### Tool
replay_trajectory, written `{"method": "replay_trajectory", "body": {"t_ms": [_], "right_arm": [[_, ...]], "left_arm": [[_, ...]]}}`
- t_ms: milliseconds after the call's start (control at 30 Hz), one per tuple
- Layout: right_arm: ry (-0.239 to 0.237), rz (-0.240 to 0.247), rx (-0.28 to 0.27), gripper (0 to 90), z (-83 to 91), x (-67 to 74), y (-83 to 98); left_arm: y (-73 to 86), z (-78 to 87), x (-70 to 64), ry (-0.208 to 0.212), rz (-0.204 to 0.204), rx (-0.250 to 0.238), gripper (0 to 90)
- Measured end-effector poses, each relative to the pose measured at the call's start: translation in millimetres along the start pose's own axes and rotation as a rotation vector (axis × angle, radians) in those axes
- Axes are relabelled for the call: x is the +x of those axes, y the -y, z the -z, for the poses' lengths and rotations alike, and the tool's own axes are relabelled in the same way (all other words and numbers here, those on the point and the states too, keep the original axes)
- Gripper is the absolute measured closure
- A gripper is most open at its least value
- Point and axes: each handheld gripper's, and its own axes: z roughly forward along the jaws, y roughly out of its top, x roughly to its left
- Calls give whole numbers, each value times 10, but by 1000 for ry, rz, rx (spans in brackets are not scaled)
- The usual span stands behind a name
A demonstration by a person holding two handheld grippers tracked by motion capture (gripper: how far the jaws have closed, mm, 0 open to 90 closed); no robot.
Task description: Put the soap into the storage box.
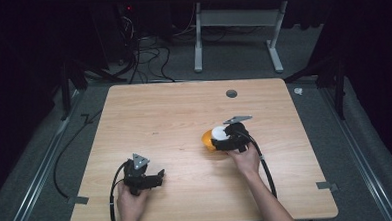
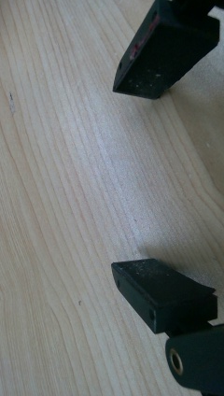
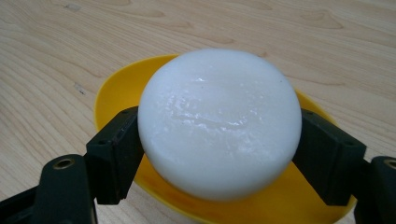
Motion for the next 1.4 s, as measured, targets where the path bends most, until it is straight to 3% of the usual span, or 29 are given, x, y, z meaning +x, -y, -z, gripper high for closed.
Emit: {"method": "replay_trajectory", "body": {"t_ms": [100, 200, 833, 1400], "right_arm": [[-14, -18, -6, 230, -7, -18, 2], [-25, -18, -47, 243, 52, -16, -22], [-7, -8, -130, 257, 314, -50, -39], [22, -31, -176, 261, 564, -188, 25]], "left_arm": [[0, 0, 0, 0, 0, 0, 125], [0, 0, 0, 0, 0, 0, 125], [0, -1, 0, 0, 0, 0, 125], [0, 0, 0, 0, 0, 0, 125]]}}
